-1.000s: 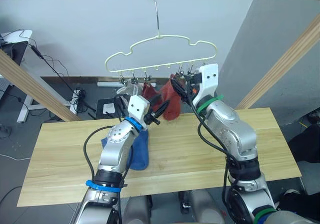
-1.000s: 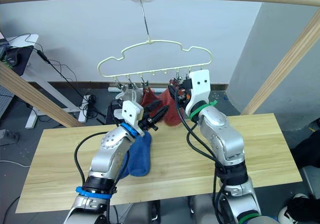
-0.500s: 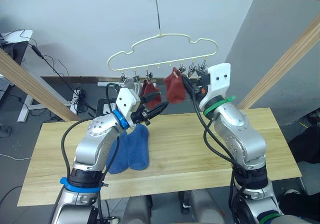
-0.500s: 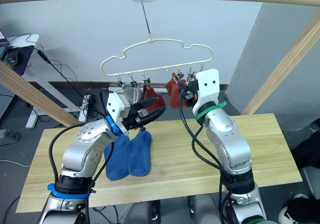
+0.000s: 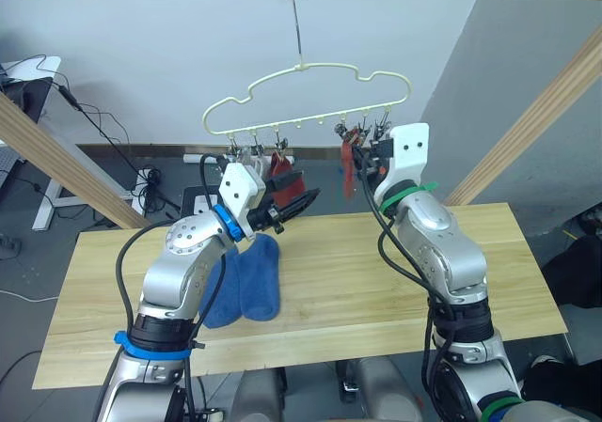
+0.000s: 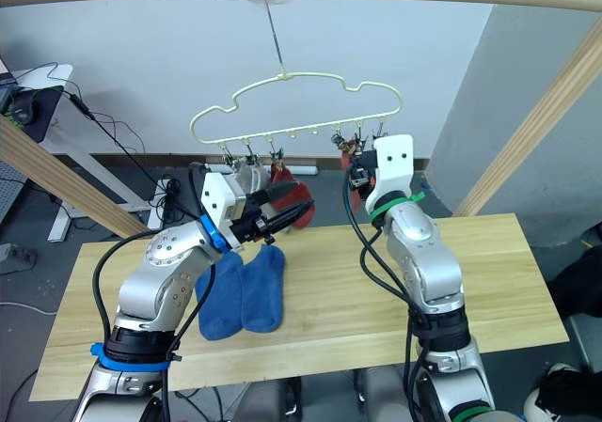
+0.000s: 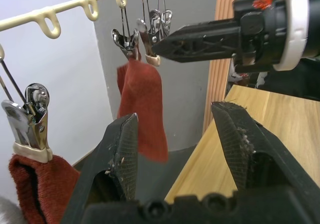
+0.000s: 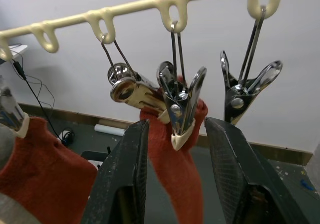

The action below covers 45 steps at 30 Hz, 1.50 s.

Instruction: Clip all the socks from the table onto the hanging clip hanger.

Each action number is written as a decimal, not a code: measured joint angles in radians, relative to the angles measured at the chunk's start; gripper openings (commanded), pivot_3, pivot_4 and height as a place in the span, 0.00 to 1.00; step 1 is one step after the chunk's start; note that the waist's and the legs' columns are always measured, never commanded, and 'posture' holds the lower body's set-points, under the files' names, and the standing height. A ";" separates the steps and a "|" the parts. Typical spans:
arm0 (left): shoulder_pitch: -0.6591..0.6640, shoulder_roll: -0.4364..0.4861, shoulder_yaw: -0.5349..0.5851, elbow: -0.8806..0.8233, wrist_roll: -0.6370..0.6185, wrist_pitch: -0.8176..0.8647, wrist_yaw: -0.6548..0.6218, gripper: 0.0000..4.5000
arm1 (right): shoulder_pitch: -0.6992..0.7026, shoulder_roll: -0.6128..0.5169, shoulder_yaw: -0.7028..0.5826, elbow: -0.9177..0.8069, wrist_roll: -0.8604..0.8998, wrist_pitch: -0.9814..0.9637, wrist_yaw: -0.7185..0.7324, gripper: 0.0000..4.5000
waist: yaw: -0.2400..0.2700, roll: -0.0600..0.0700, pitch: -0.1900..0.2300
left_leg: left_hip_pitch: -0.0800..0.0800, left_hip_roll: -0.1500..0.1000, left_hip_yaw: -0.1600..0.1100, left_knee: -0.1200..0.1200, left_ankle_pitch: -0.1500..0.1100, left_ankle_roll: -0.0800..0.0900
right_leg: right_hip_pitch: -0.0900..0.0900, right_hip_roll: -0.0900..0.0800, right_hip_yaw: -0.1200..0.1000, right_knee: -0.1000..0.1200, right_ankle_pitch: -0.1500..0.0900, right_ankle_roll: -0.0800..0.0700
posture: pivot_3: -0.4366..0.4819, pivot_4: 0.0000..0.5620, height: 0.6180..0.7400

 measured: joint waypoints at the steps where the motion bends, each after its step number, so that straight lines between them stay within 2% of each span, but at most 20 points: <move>1: 0.000 0.000 0.000 0.002 0.001 -0.003 -0.005 0.58 | -0.009 -0.001 0.000 0.013 -0.007 -0.016 0.001 0.40 | 0.000 0.000 0.000 | 0.000 0.000 0.000 0.000 0.000 0.000 | 0.000 0.000 0.000 0.000 0.000 0.000 | 0.29 0.45 1.00; 19: 0.001 -0.001 -0.001 0.017 0.016 -0.022 -0.011 0.58 | -0.110 -0.010 0.013 0.197 -0.063 -0.179 0.052 0.40 | 0.000 0.000 0.000 | 0.000 0.000 0.000 0.000 0.000 0.000 | 0.000 0.000 0.000 0.000 0.000 0.000 | 0.30 0.44 1.00; 44: 0.021 -0.002 -0.002 0.009 0.020 -0.016 0.000 0.58 | -0.154 0.013 0.010 0.252 -0.062 -0.214 0.071 0.40 | 0.001 0.000 0.000 | 0.000 0.000 0.000 0.001 0.000 0.000 | 0.000 0.000 0.000 0.001 0.000 -0.001 | 0.31 0.43 1.00; 45: 0.023 -0.002 -0.002 0.009 0.020 -0.016 0.001 0.58 | -0.155 0.014 0.010 0.252 -0.062 -0.214 0.071 0.36 | 0.001 0.000 0.000 | 0.000 0.000 0.000 0.001 0.000 0.000 | 0.000 0.000 0.000 0.001 0.000 -0.001 | 0.31 0.43 1.00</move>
